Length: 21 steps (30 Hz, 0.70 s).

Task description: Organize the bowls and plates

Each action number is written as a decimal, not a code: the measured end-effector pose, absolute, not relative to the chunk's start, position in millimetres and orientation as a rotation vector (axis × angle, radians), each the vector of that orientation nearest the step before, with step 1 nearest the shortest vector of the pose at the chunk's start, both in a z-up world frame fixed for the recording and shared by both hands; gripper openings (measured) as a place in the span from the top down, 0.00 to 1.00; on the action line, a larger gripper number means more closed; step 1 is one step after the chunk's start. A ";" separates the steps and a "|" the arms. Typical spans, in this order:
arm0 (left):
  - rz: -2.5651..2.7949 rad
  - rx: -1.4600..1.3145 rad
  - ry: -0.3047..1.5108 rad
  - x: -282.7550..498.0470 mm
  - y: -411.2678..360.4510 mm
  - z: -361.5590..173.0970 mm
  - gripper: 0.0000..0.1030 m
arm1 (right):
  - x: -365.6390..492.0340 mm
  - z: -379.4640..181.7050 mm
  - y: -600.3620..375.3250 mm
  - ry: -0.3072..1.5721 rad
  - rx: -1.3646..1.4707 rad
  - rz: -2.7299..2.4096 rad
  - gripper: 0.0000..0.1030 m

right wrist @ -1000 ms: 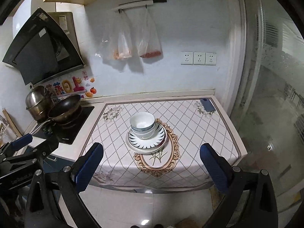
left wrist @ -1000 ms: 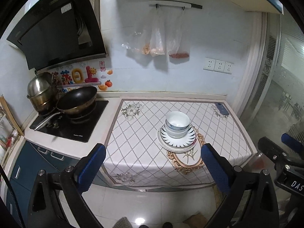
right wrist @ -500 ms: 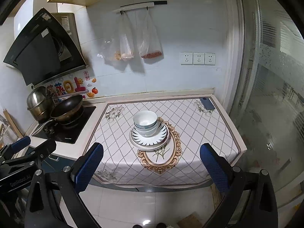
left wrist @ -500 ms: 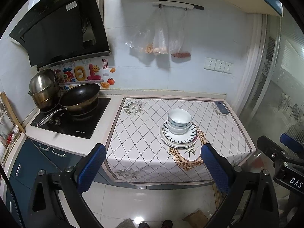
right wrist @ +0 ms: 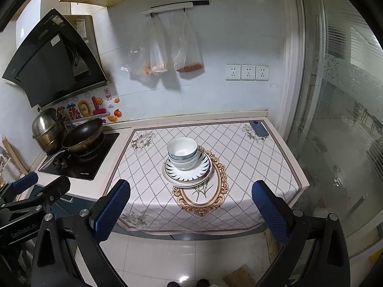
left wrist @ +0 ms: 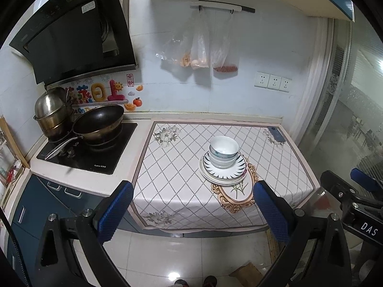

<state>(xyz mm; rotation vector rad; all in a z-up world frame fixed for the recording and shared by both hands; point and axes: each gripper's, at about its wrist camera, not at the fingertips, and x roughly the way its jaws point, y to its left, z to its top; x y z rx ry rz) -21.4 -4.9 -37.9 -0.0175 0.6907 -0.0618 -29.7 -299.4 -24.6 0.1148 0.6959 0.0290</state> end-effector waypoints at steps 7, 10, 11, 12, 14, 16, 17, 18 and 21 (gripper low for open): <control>-0.070 -0.018 0.687 -19.3 -1.4 -37.6 0.00 | -29.1 -23.1 -299.5 0.688 0.113 0.024 0.00; -0.070 -0.019 0.686 -19.0 -0.3 -37.3 0.00 | -28.1 -22.7 -300.7 0.688 0.114 0.023 0.00; -0.070 -0.019 0.686 -18.3 -0.3 -36.7 0.00 | -27.6 -22.9 -300.8 0.689 0.113 0.022 0.00; -0.071 -0.020 0.686 -18.3 -0.1 -36.6 0.00 | -27.4 -22.5 -300.6 0.690 0.111 0.022 0.00; -0.073 -0.018 0.686 -17.9 0.7 -36.7 0.00 | -26.3 -22.1 -300.3 0.691 0.109 0.022 0.00; -0.070 -0.017 0.687 -18.2 0.0 -36.6 0.00 | -26.0 -22.1 -299.4 0.692 0.107 0.021 0.00; -0.070 -0.019 0.687 -18.4 -0.6 -36.6 0.00 | -25.7 -22.4 -299.1 0.693 0.107 0.020 0.00; -0.070 -0.018 0.687 -18.5 -1.0 -36.6 0.00 | -25.6 -22.4 -299.1 0.693 0.108 0.020 0.00; -0.068 -0.019 0.688 -18.4 -2.6 -35.8 0.00 | -25.2 -22.4 -299.3 0.691 0.109 0.019 0.00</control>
